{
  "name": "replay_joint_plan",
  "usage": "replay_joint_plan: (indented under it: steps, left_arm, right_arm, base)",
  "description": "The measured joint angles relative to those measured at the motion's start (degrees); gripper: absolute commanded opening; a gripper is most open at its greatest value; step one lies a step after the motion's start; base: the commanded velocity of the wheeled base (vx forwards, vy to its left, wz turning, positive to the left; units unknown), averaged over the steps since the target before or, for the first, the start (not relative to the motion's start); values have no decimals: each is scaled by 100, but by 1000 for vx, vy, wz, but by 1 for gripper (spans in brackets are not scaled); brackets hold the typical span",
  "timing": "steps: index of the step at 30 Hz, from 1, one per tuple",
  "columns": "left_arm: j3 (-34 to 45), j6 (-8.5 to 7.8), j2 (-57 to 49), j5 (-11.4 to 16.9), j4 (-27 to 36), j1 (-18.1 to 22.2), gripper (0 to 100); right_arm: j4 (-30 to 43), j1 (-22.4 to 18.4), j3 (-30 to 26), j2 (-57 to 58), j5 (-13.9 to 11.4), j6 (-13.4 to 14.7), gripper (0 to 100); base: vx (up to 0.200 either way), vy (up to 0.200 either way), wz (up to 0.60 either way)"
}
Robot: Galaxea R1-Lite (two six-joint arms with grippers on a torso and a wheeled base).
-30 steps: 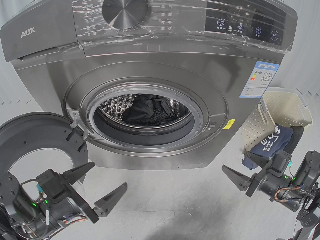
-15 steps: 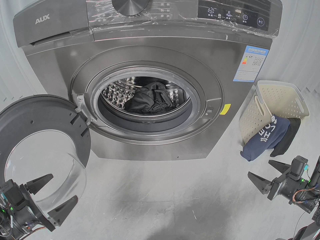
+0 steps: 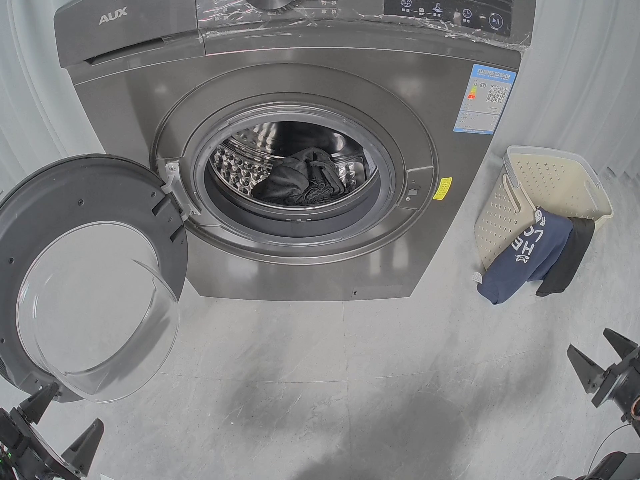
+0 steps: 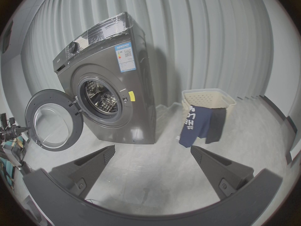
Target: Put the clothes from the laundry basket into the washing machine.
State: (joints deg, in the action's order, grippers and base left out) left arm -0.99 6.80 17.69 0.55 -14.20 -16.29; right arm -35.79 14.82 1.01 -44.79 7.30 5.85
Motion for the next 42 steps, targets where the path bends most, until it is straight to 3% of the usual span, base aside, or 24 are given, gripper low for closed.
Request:
replay_joint_plan:
  steps: [8, 12, 16, 20, 24, 26, 30, 42]
  left_arm:
    - [-2, -79, -798, 84, 731, 560, 100]
    - [-2, -313, -1023, 100, 906, 905, 100]
    - [-2, -623, -1229, 90, 1059, 1373, 100]
    - [-2, -694, -1419, 71, 1243, 1547, 100]
    - [-2, -713, -1571, 45, 1365, 1599, 100]
    - [-2, -713, -1615, 32, 1393, 1610, 100]
    - [-2, -712, -1665, 13, 1434, 1621, 100]
    - [-2, -705, -1703, 7, 1453, 1629, 100]
  right_arm:
    - [2274, -490, 0, 2094, -148, -77, 100]
    - [3071, -621, -2, 3040, -165, -107, 100]
    - [3202, -892, -2, 3602, -200, -347, 100]
    - [3278, -1386, -2, 3906, -288, -484, 100]
    - [3495, -1559, -2, 4129, -863, -583, 100]
    - [3526, -1568, -2, 4207, -1014, -618, 100]
    - [3557, -1548, 0, 4322, -864, -675, 100]
    - [3563, -1520, 0, 4408, -885, -683, 100]
  base:
    - [0, 0, 0]
    - [0, 0, 0]
    - [0, 0, 0]
    - [0, 0, 0]
    - [0, 0, 0]
    - [0, 0, 0]
    - [0, -150, 0]
    - [0, -200, 0]
